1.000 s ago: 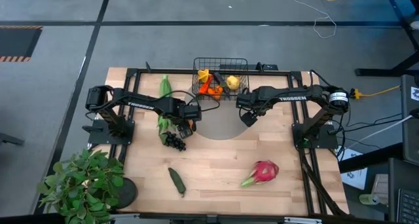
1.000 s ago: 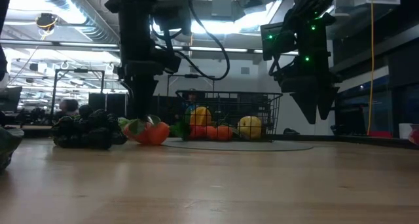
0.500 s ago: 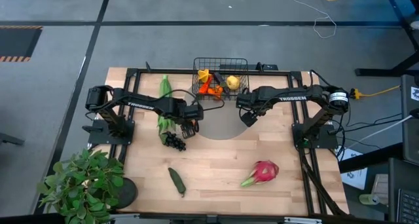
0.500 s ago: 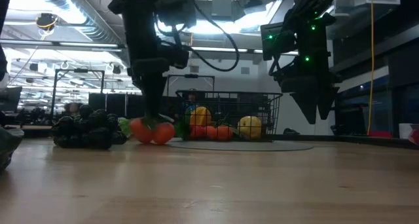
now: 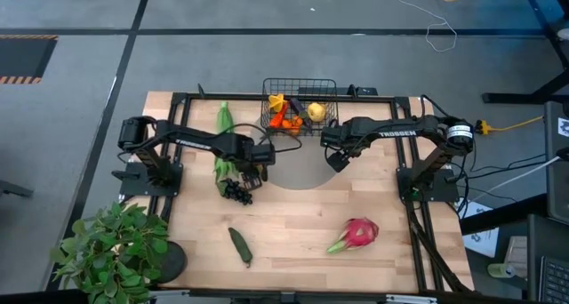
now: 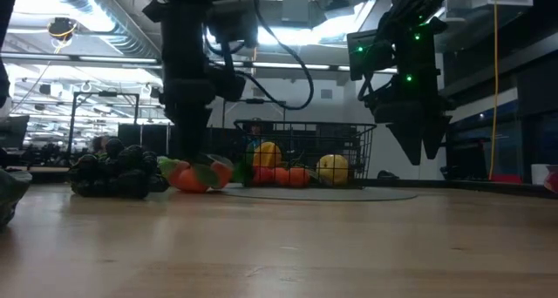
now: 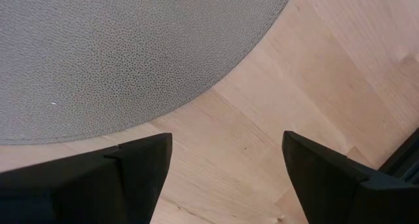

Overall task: Build produce basket
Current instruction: Put the orange tangerines into the black wire basket

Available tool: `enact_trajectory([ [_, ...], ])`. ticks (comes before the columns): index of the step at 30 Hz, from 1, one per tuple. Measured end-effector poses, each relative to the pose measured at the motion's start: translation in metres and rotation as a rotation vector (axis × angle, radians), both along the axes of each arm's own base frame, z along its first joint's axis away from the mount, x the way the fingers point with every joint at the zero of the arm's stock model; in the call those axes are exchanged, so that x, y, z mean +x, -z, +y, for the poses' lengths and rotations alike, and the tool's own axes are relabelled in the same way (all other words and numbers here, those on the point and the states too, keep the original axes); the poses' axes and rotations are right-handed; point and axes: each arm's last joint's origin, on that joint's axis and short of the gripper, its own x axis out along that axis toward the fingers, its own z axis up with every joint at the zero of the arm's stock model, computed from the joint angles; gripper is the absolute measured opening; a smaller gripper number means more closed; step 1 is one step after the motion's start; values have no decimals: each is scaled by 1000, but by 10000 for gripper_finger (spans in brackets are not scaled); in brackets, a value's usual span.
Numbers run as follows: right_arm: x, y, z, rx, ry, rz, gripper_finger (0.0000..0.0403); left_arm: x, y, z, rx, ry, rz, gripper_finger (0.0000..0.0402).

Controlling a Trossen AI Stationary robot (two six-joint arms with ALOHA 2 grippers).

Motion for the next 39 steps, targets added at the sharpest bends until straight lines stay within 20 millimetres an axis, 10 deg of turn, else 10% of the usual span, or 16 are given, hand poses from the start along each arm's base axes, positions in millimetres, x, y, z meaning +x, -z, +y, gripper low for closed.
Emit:
enact_trajectory([
  [15, 0, 0, 0, 0, -4, 0, 279, 8, 17, 2, 51, -17, 28, 153],
  [29, 0, 0, 0, 0, -4, 0, 279, 8, 15, -3, 46, -25, 14, 4],
  [39, 0, 0, 0, 0, -4, -1, 279, -1, -26, -19, 50, -1, -129, 1],
])
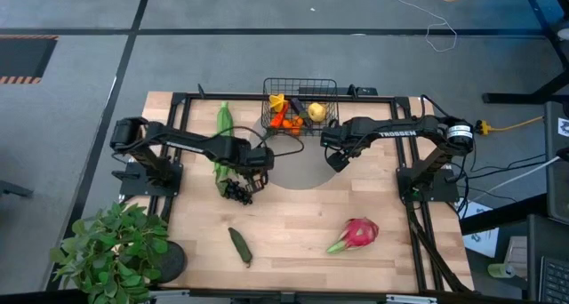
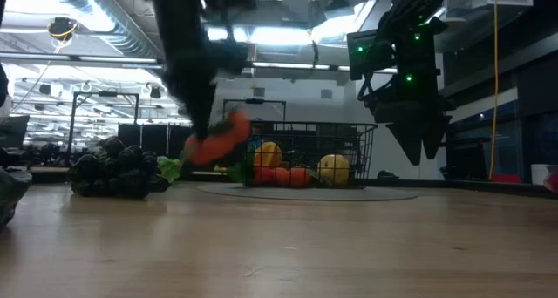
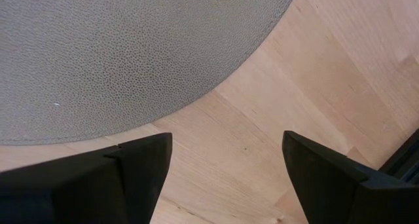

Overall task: Build produce basket
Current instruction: Put the orange tangerines into the black wire basket, then put the black grapes into the black wire basket

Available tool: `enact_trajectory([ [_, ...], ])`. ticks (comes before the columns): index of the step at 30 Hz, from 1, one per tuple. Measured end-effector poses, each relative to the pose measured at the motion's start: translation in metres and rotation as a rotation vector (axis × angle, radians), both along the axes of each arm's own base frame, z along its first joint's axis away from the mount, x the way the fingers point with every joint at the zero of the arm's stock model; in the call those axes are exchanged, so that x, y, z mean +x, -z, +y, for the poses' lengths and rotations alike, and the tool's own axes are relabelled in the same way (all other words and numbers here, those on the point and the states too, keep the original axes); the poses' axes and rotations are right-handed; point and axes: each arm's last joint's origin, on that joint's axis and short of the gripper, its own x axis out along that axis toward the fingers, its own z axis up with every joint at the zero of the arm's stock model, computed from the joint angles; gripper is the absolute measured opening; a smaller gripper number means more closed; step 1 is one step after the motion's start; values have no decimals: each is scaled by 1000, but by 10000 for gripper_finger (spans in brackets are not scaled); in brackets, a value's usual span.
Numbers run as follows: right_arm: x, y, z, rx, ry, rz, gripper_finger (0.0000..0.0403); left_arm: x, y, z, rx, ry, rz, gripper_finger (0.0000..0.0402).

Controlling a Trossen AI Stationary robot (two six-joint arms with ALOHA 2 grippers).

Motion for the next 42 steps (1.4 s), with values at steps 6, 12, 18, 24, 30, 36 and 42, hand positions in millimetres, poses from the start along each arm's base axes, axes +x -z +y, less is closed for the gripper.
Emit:
enact_trajectory([
  [6, 0, 0, 0, 0, 0, -3, 279, 9, -54, 7, 157, 27, -185, 1],
  [12, 0, 0, 0, 0, 0, -3, 279, 24, -108, 44, 341, 57, -343, 0],
  [18, 0, 0, 1, 1, -2, -2, 279, 20, -140, 100, 431, 18, -449, 0],
  [24, 0, 0, 0, 1, -2, -2, 279, 14, -146, 142, 480, 11, -526, 25],
  [30, 0, 0, 0, 1, -2, -3, 279, 14, -133, 164, 439, -2, -501, 103],
  [36, 0, 0, 0, 0, -2, -3, 279, 20, -121, 170, 416, -29, -479, 147],
  [42, 0, 0, 0, 1, -4, -3, 279, 19, -125, 160, 427, -28, -464, 148],
])
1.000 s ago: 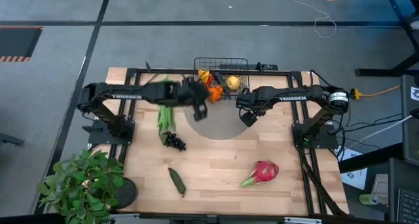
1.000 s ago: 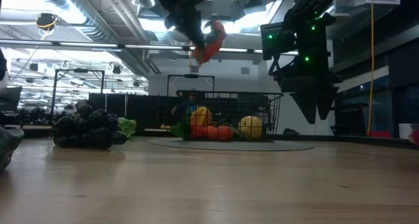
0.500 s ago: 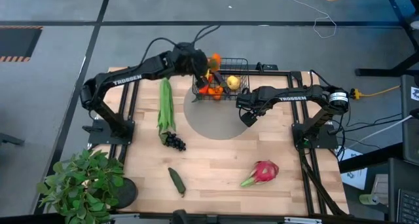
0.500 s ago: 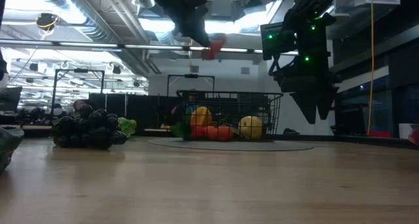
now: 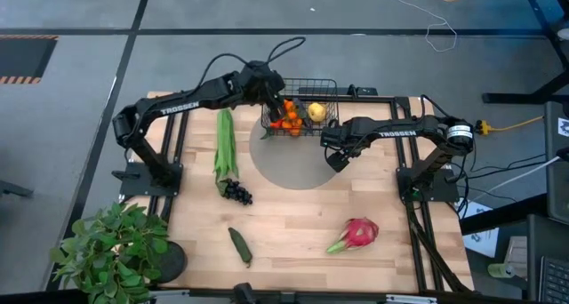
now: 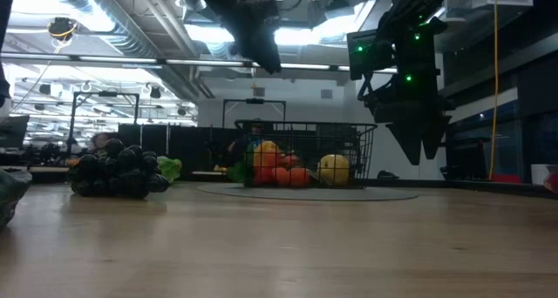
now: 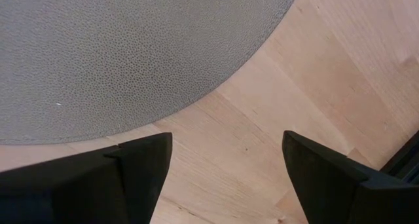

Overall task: Build produce basket
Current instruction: Put the black grapes into the black wire basket

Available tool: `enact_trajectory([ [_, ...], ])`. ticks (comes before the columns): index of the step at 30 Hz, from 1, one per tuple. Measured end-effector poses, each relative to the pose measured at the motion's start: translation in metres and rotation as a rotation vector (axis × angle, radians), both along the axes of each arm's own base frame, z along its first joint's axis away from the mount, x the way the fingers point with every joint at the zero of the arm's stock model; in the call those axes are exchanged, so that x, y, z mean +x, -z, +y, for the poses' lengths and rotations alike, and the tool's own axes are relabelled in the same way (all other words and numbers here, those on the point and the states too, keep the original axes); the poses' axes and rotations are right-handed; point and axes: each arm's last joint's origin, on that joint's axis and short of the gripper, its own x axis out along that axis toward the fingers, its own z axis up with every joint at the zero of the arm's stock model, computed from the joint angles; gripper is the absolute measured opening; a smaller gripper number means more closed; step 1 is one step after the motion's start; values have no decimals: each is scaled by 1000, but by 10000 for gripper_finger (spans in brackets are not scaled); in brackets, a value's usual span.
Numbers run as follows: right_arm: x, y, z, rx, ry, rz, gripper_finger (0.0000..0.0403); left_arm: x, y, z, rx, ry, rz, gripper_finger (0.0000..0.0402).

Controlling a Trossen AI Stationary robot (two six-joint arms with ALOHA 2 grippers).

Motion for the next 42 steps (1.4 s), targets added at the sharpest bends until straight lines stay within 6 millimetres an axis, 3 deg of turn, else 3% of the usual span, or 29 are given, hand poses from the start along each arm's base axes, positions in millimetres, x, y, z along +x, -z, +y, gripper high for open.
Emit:
enact_trajectory([
  [3, 0, 0, 0, 0, -1, 0, 279, -5, -5, -8, 2, -4, 23, 149],
  [12, 0, 0, 0, 0, -1, -1, 279, -23, 17, -31, -154, -28, 324, 147],
  [23, 0, 0, 0, 0, 2, -3, 279, -52, 37, -90, -342, 31, 811, 147],
  [30, 0, 0, 0, 0, 2, -4, 279, -49, 38, -127, -456, 176, 834, 147],
  [42, 1, 0, 0, -2, 2, -10, 279, -51, 39, -182, -438, 414, 929, 147],
])
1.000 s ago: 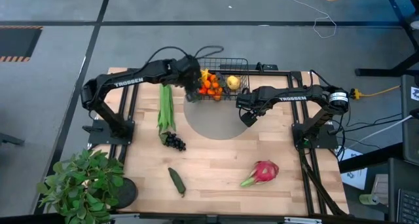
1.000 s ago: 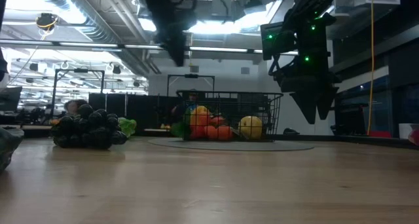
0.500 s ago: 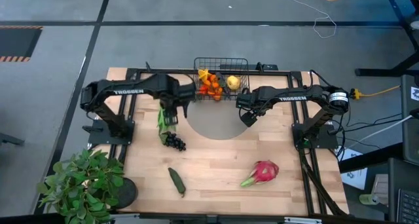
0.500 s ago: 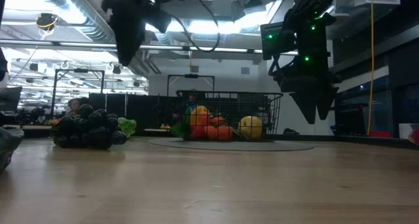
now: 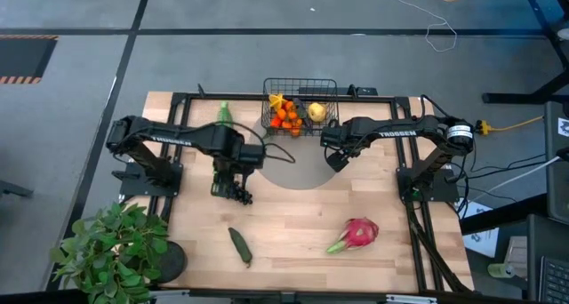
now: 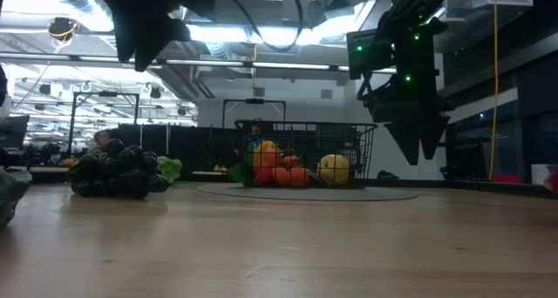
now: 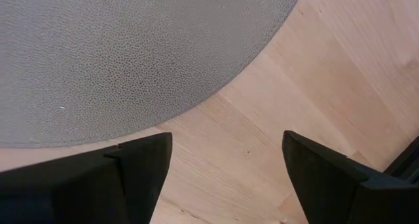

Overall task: Build produce basket
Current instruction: Put the black grapes into the black wire basket

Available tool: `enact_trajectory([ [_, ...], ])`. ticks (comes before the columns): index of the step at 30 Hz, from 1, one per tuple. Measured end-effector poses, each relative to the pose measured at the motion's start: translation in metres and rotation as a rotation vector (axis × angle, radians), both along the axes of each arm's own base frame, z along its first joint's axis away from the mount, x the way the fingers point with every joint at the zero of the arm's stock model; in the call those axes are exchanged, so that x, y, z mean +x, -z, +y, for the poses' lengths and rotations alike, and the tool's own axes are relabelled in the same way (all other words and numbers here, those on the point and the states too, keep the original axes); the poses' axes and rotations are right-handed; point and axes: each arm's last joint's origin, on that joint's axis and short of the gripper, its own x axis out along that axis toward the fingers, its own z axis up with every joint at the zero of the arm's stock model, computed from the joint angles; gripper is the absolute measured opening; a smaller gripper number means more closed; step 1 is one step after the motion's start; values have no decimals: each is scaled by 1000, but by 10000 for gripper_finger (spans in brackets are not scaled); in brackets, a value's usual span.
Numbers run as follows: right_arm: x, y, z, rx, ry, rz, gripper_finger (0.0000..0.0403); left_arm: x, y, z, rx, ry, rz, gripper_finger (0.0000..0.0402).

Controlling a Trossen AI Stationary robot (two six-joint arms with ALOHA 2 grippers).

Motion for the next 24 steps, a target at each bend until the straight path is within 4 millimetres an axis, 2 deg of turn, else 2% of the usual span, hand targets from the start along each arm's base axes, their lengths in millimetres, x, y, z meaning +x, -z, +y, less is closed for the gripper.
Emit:
enact_trajectory([
  [6, 2, 0, 0, -4, 0, -17, 279, -4, 0, -14, 4, 52, 29, 147],
  [9, 2, 0, 0, -4, 0, -17, 279, -17, -6, -18, 10, 37, 79, 147],
  [12, 2, 0, -1, -5, 0, -20, 279, -33, -19, -17, 7, -9, 58, 147],
  [17, 2, 0, -1, -5, 1, -21, 279, -72, -40, -11, -6, -66, -126, 147],
  [19, 2, 0, -1, -6, 4, -21, 279, -86, -45, -9, -26, -74, -264, 147],
  [22, 2, 0, -1, -5, 4, -21, 279, -100, -39, -7, -47, -95, -437, 147],
  [24, 2, 0, -1, -6, 4, -21, 279, -103, -33, -7, -74, -104, -564, 147],
])
